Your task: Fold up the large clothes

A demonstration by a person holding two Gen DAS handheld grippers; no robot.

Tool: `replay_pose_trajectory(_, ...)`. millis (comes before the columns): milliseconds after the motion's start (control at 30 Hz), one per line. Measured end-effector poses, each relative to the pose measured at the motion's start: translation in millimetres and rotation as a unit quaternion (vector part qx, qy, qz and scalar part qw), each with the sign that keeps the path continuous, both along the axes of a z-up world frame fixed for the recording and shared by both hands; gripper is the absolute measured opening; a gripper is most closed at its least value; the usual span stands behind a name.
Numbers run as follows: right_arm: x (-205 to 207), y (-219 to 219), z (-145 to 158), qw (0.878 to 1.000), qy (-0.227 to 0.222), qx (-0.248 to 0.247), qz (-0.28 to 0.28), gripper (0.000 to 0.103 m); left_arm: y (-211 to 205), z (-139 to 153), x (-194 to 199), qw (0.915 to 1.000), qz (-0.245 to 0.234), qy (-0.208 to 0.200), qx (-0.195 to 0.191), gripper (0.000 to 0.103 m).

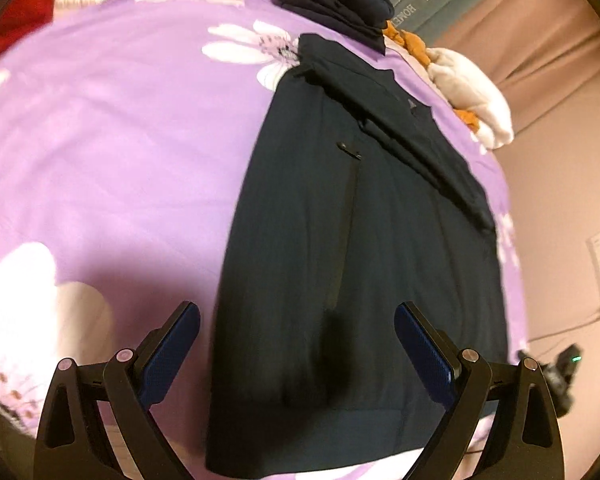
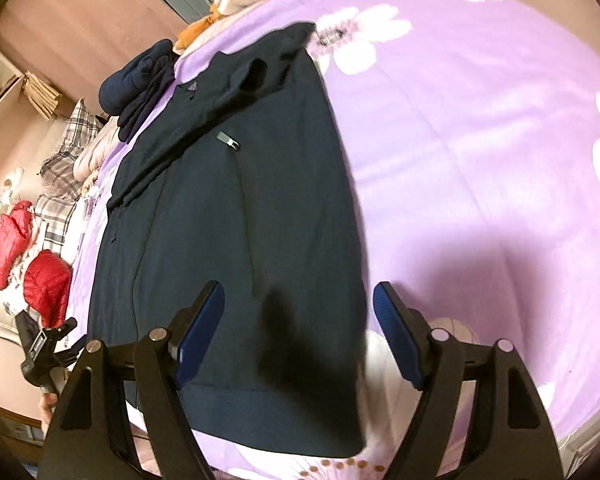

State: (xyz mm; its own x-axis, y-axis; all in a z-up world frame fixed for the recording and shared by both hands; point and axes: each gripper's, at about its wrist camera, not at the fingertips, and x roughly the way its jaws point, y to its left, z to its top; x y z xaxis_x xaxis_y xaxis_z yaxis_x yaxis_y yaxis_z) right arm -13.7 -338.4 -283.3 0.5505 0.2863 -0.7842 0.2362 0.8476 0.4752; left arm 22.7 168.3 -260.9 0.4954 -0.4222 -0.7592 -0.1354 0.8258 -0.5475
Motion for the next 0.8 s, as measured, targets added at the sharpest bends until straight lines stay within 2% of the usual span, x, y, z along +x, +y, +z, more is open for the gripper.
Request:
replay_pose_trajectory(133, -4.5, -5.4, -7.7, 1.000, 0.009, 0.006, -0.011, 0.077, 0.7, -3.9, 7.2, 0.9995, 0.002, 0.005, -0.031, 0.097)
replay_pose_trajectory(333, 3.6, -11.0, -13.8, 0.999, 0.006, 0.039, -0.002, 0.078, -5.2, -3.3, 20.3, 0.9980, -0.035, -0.004, -0.053, 0.097)
replay_pose_trajectory(400, 11.9, -10.5, -14.1, 0.999, -0.001, 0.047, 0.007, 0.078, -8.5, -4.3, 26.6, 0.9973, -0.045, -0.006, -0.057, 0.097)
replay_pose_trajectory(567, 40.7, -4.5, -16.3, 0.998, -0.009, 0.062, 0.023, 0.078, -7.9, -6.7, 48.2, 0.9925, -0.068, -0.007, -0.101, 0.097)
replay_pose_trajectory(667, 62.6, 2.6, -16.1, 0.997, -0.012, 0.066, 0.041, 0.078, -4.8, -8.3, 62.1, 0.9890, -0.073, -0.002, -0.128, 0.097)
replay_pose_trajectory(800, 84.4, 4.7, -19.3, 0.995, -0.009, 0.084, 0.049, 0.077, -1.2, -9.4, 69.8, 0.9870, -0.069, 0.003, -0.145, 0.097)
